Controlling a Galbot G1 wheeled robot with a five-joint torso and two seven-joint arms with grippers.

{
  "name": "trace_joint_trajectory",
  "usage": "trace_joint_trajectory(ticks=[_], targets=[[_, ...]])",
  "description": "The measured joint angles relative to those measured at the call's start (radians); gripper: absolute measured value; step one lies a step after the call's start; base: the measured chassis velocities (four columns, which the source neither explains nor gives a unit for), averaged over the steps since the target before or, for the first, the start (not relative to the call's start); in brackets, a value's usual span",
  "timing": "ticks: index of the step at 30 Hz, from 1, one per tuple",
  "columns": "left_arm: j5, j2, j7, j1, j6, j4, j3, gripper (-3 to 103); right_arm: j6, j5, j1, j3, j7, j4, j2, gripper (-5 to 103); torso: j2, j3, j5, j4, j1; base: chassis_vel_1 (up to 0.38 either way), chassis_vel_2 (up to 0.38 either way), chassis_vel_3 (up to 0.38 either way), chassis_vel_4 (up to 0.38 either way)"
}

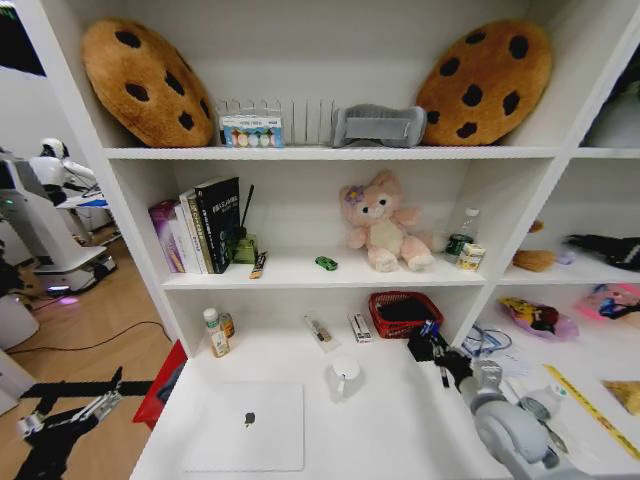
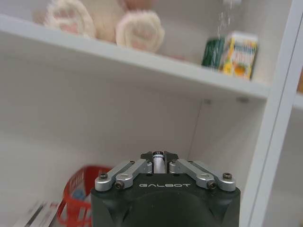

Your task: Organize the objects on the table.

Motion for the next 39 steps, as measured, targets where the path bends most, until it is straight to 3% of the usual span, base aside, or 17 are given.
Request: trace_joint_trajectory(ticks=[1,5,13,17,28,30,33,34,36,39], targets=[[0.0,0.0,0.0,0.0,0.0,0.0,0.0,100,0.057,-0.04,0.02,-0.008,-0.007,-0.024,0.005,11,0.0,0.0,0.0,0.0,0.0,0.0,0.0,0.0,0.0],[0.0,0.0,0.0,0.0,0.0,0.0,0.0,100,0.143,-0.078,0.077,-0.03,-0.016,-0.084,0.022,11,0.0,0.0,-0.0001,0.0,0.0,0.0,0.0,0.0,0.0],[0.0,0.0,0.0,0.0,0.0,0.0,0.0,100,0.173,-0.097,0.117,-0.04,-0.024,-0.137,0.026,11,0.0,0.0,-0.0002,-0.0001,0.0,0.0,0.0,0.0,0.0],[0.0,0.0,0.0,0.0,0.0,0.0,0.0,100,0.215,-0.089,0.21,-0.068,-0.061,-0.255,0.018,11,0.0,0.0,-0.0004,-0.0001,0.0,0.0,0.0,0.0,0.0],[0.0,0.0,0.0,0.0,0.0,0.0,0.0,100,0.222,-0.066,0.318,-0.135,-0.091,-0.371,0.032,10,0.0,0.0,-0.0002,0.0,0.0,0.0,0.0,0.0,0.0],[0.0,0.0,0.0,0.0,0.0,0.0,0.0,100,0.221,-0.066,0.311,-0.135,-0.091,-0.373,0.033,20,0.0,0.0,-0.0002,-0.0001,0.0,0.0,0.0,0.0,0.0],[0.0,0.0,0.0,0.0,0.0,0.0,0.0,100,0.219,-0.056,0.298,-0.13,-0.091,-0.363,0.033,25,0.0,0.0,-0.0002,-0.0001,0.0,0.0,0.0,0.0,0.0],[0.0,0.0,0.0,0.0,0.0,0.0,0.0,100,0.215,-0.043,0.284,-0.124,-0.09,-0.345,0.032,36,0.0,0.0,-0.0002,0.0,0.0,0.0,0.0,0.0,0.0],[0.0,0.0,0.0,0.0,0.0,0.0,0.0,100,0.211,-0.035,0.273,-0.12,-0.088,-0.331,0.032,36,0.0,0.0,-0.0002,0.0,0.0,0.0,0.0,0.0,0.0],[0.0,0.0,0.0,0.0,0.0,0.0,0.0,100,0.201,-0.022,0.214,-0.097,-0.079,-0.264,0.027,47,0.0,0.0,-0.0002,0.0,0.0,0.0,0.0,0.0,0.0]])
